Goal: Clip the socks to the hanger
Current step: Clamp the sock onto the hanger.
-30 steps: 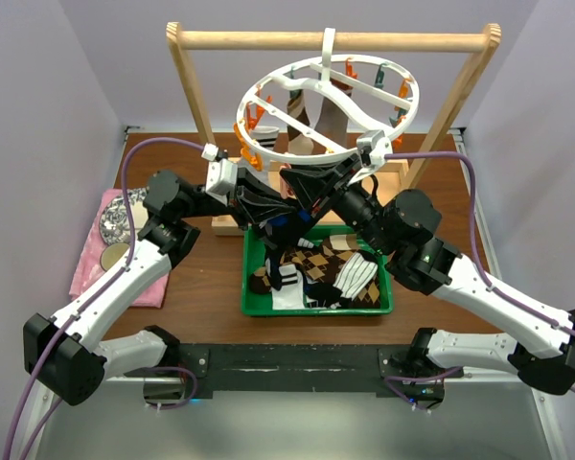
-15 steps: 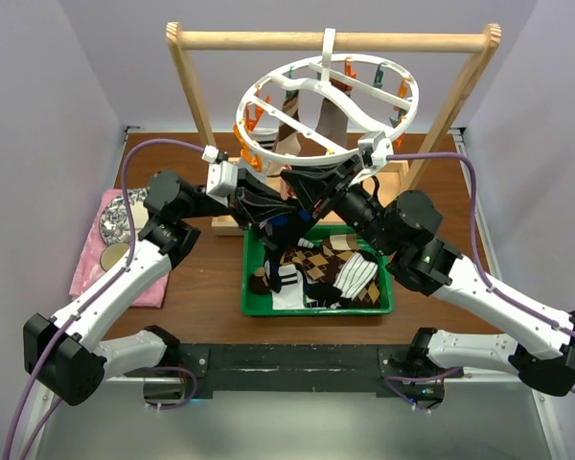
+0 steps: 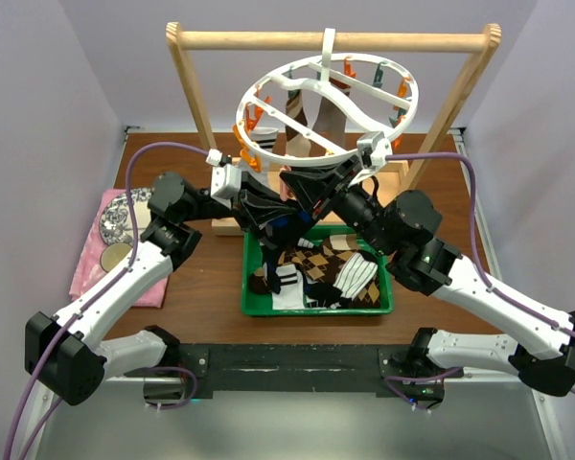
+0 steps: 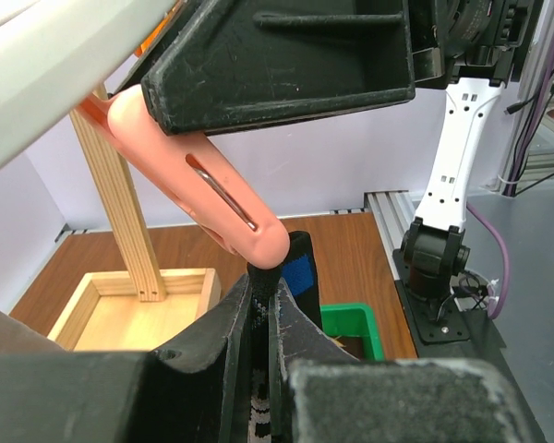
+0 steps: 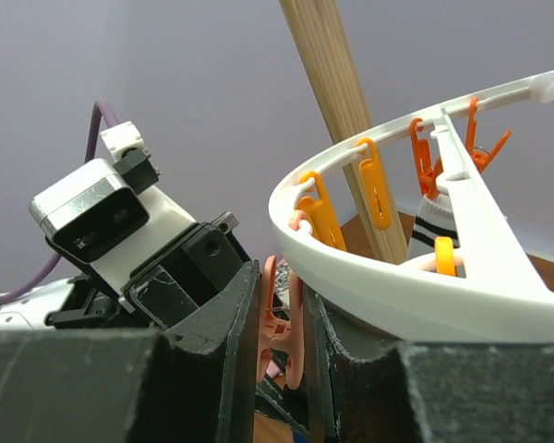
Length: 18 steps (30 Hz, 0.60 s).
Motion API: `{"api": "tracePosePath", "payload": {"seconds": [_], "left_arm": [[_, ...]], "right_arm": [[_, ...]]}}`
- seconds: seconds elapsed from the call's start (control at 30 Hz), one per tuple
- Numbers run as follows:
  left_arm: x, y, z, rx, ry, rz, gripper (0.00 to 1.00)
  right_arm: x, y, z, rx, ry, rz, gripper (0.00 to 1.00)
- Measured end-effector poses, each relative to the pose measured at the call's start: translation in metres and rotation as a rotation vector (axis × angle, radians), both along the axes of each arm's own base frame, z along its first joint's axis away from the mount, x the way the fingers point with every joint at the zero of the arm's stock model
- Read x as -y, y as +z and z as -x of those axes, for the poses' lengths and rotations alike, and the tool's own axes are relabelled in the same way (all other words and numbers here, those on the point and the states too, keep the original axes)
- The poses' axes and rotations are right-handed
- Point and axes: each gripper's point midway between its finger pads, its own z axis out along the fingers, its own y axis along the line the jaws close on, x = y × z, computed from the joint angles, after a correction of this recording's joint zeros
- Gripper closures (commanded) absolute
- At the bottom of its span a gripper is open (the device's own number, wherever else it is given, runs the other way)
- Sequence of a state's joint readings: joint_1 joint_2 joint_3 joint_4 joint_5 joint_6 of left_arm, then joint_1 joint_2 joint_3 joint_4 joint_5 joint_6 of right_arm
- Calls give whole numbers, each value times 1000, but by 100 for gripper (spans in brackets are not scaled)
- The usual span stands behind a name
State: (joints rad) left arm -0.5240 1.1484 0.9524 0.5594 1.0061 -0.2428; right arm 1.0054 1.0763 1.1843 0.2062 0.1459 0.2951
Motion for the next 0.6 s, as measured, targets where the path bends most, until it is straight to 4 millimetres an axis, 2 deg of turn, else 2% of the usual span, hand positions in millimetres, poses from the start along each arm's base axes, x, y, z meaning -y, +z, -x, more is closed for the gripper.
{"api": "tracePosePath", "payload": {"seconds": [0.6], "left_arm": [[0,6,3,13,-12,3,100]], "right_arm": [[2,-3,-1,11,-6,27,100]]}}
